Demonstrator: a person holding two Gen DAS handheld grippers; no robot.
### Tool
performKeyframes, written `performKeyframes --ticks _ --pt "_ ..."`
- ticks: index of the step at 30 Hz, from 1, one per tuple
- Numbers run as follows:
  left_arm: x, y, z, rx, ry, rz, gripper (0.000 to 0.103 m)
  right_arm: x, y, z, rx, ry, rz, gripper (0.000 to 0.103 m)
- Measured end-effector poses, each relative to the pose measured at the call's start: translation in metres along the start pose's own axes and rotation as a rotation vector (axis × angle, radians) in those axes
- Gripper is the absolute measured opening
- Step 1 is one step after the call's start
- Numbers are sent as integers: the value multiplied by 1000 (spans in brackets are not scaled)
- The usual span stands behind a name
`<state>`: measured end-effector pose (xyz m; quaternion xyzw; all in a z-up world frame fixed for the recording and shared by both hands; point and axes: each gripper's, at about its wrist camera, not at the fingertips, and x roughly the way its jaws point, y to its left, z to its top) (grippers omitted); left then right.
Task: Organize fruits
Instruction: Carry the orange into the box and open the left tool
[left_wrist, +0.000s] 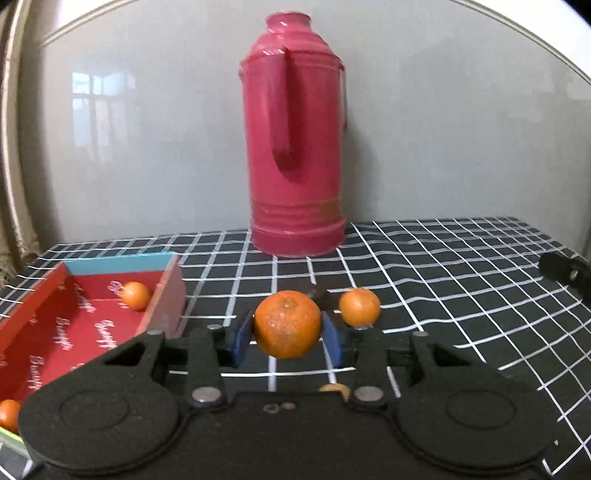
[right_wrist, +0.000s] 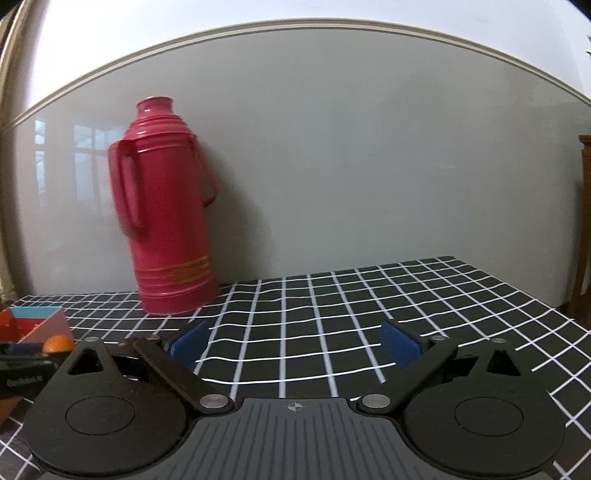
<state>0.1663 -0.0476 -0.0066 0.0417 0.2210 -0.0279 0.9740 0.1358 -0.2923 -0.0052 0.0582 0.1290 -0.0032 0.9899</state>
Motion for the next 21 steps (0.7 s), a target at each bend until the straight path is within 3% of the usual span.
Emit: performKeyframes --ticks 10,21 --pt "-26 46 2 -22 -31 90 32 3 38 -3 -23 9 63 99" --pt "-34 113 -13 -105 34 226 32 5 92 -8 -56 27 211 99"
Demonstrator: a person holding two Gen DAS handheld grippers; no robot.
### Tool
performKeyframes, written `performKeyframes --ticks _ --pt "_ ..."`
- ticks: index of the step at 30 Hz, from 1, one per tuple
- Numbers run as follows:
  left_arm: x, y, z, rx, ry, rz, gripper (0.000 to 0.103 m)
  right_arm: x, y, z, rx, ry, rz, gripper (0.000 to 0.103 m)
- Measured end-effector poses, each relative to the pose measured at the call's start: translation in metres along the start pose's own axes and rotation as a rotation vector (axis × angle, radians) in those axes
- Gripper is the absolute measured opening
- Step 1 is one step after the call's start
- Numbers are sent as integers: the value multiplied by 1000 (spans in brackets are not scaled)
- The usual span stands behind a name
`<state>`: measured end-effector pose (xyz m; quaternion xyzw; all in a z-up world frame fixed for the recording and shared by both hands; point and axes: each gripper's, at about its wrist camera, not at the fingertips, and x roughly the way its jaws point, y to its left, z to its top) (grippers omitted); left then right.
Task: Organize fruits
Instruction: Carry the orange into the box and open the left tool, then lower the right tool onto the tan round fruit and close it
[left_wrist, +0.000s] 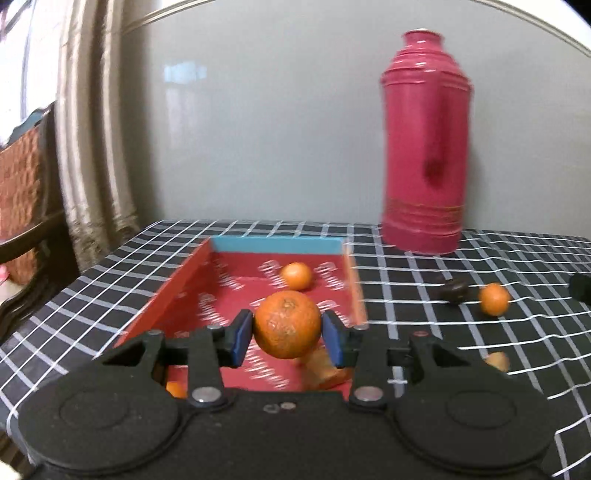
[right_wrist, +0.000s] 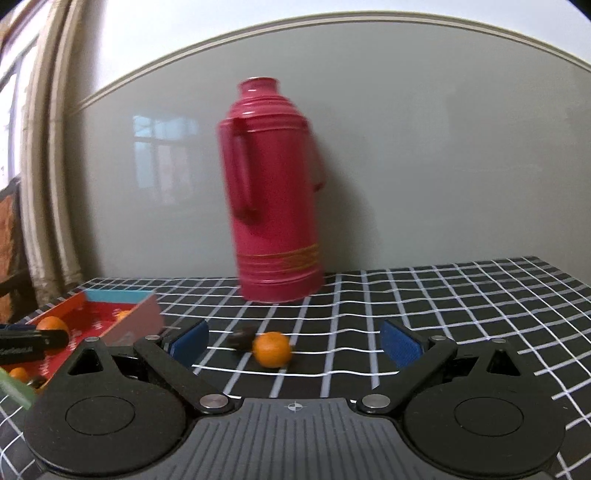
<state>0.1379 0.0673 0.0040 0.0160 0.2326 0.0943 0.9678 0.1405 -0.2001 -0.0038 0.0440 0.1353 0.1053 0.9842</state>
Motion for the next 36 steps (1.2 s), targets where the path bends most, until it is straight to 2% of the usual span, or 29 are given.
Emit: performKeyframes --ticks 1,2,3,4,5,7,12,16,32,36 --pt "1 3 -2 -4 10 10 34 1 5 0 -10 -2 7 99" --pt "2 6 -3 -9 21 13 50 2 9 0 -18 -2 16 99" --pt "1 9 -4 -12 18 17 67 3 13 -1 -21 -1 21 99" --pt "-3 11 -5 -11 -8 48 99 4 15 -1 -20 2 26 99" --pt "-9 13 -7 0 -52 87 98 5 18 -2 -20 6 30 99" --pt "-12 14 -6 24 -75 90 97 5 22 -3 -25 9 37 99" --pt "-9 22 -8 2 -39 89 97 5 31 -6 -47 13 47 99" --pt "-19 26 -9 14 -76 108 97 2 34 -7 -54 14 54 99" --pt "-38 23 -15 8 -83 66 97 -12 54 -17 -123 34 82 99" --pt "-46 28 -18 -11 -99 75 97 -9 63 -23 -165 57 96 99"
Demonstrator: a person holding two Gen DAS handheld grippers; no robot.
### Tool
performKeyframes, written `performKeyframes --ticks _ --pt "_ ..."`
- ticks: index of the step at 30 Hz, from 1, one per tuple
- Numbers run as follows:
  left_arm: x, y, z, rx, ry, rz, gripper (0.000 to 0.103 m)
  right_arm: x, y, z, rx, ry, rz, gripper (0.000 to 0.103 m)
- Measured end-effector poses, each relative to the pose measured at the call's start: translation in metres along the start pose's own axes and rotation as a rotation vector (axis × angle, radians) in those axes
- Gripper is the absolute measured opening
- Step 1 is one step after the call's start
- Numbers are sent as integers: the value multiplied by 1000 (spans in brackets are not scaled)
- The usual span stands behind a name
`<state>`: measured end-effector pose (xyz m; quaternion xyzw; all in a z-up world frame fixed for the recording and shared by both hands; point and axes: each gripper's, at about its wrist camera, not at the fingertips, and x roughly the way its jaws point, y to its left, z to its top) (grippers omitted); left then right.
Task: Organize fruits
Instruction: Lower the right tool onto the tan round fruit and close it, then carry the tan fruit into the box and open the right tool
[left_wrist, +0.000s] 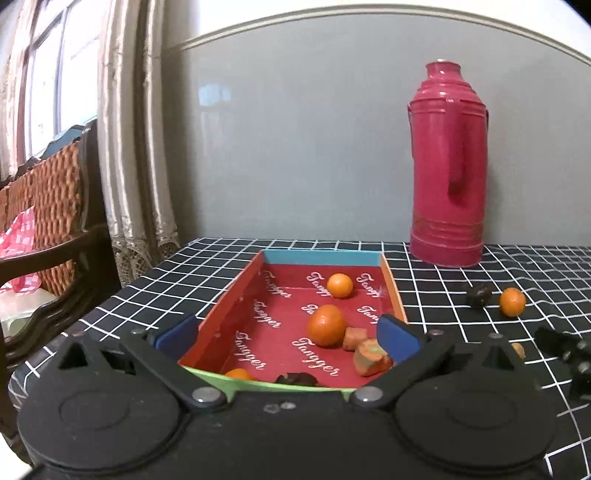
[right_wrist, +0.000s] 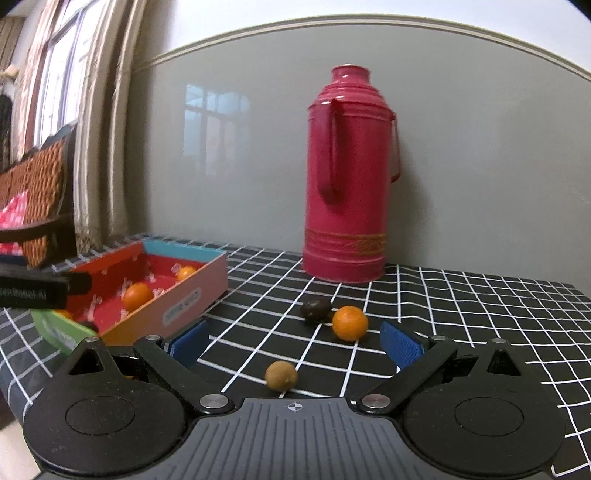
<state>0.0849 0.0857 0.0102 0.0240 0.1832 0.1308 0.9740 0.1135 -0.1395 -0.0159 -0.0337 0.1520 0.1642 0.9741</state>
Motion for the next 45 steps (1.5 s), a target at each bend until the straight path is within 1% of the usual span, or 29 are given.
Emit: performKeyframes --ticks 5,8,9,10,11,12,14,21,23,24,26,28,29,33,40,45 --pt "3 12 -2 -33 22 16 97 16 7 -6 -37 68 -8 98" --pt "6 15 -3 -24 28 20 97 27 6 -7 -34 105 -18 98" --pt "8 17 -3 -23 30 20 97 29 6 -8 -32 114 -19 96" --pt "8 18 -4 -23 29 20 97 32 7 -8 -35 124 -18 91" --pt "9 19 -4 -23 30 22 97 36 8 -9 -41 140 -15 78" --pt "10 21 -4 -25 32 25 97 40 8 -9 -44 160 -14 70" --pt "11 26 -4 -38 28 31 97 48 8 -12 -42 196 -16 65" --pt "14 34 -5 -47 40 33 97 57 8 -12 -27 217 -20 63" --pt "14 35 -5 -46 40 34 97 61 8 -12 -24 232 -18 60" --pt "14 36 -6 -45 40 33 97 64 9 -12 -21 238 -20 56" --pt "14 37 -6 -44 43 33 97 69 9 -13 -9 263 -22 51" --pt "15 38 -7 -44 48 36 97 73 7 -14 11 281 -20 41" --pt "15 38 -7 -44 48 37 97 74 7 -13 22 287 -12 26" --pt "14 40 -8 -43 47 39 97 72 9 -11 24 282 -14 26" --pt "13 44 -8 -43 40 50 97 57 15 0 32 193 3 26" --pt "12 53 -10 -41 43 70 97 52 28 11 40 126 34 26"
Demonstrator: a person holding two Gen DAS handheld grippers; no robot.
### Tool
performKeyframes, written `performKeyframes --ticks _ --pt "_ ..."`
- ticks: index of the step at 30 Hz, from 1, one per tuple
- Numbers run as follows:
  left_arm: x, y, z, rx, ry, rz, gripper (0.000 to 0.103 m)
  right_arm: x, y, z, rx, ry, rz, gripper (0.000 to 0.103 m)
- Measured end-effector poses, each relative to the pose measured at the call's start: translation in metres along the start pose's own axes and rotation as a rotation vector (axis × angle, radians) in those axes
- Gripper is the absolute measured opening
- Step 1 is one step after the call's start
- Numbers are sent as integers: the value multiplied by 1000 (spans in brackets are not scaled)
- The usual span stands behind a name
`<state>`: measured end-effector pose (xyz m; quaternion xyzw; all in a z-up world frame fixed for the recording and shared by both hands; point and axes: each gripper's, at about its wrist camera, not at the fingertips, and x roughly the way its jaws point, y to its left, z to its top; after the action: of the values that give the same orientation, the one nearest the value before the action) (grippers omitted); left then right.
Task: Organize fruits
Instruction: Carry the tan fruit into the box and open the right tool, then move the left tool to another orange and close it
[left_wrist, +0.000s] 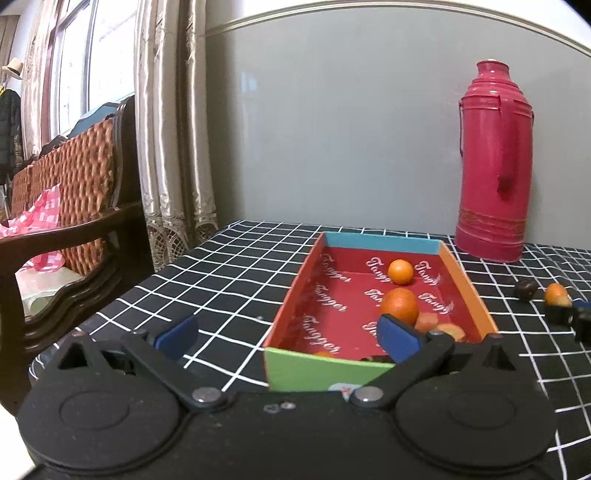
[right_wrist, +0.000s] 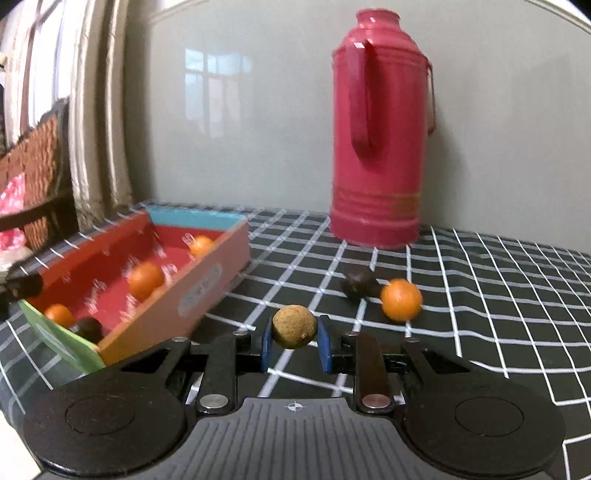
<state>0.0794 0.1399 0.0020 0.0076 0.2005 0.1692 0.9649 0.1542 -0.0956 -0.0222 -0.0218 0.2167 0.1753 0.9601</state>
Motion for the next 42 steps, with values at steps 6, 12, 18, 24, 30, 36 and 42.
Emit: performKeyframes --ticks 6,12,18,24,30,36,42 --pt "-1 17 -2 -6 4 32 97 -6 23 9 -9 -82 52 26" --pt "-3 35 -6 -11 19 63 97 -5 51 11 -40 -112 109 26" --pt "-4 52 -11 -9 36 86 97 5 82 8 -76 -108 155 26" --pt "-6 64 -13 -16 45 101 97 18 108 5 -87 -96 191 26" --pt "-6 67 -15 -12 51 108 97 21 118 -1 -89 -143 144 91" --pt "-8 64 -12 -14 43 100 97 4 97 3 -5 -268 108 100" --pt "-9 48 -8 -17 43 63 97 -4 70 3 50 -259 75 100"
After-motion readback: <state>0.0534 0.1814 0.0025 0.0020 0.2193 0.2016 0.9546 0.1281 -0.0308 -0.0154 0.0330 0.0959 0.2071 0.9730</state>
